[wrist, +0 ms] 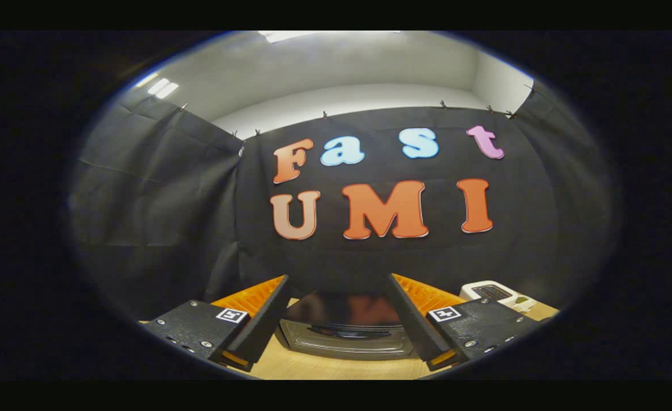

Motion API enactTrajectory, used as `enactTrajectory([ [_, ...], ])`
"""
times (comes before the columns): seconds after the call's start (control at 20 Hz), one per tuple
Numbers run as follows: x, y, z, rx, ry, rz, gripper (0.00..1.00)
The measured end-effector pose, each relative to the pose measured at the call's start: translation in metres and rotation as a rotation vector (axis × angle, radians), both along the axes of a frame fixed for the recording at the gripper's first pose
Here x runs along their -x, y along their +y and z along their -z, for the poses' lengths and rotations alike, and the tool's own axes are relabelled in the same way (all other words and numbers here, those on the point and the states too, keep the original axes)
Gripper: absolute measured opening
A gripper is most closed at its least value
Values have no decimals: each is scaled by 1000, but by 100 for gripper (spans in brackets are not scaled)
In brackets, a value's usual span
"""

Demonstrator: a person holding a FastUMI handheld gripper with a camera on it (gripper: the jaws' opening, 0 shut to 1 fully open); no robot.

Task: Open the toaster oven, put the food inside, and close the toaster oven door.

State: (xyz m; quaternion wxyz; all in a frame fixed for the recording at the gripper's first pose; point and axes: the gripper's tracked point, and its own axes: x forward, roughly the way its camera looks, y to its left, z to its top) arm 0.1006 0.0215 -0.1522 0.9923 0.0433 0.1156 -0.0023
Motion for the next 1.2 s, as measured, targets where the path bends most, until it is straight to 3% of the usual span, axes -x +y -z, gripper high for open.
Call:
enactTrajectory([
  [0.35,-36,-9,101,15,172,40,99],
  [0.6,-44,-14,142,41,229,58,99],
  [0.95,-37,-3,155,66,251,27,97],
  [1.2,-16,4,155,0,298,-6,83],
])
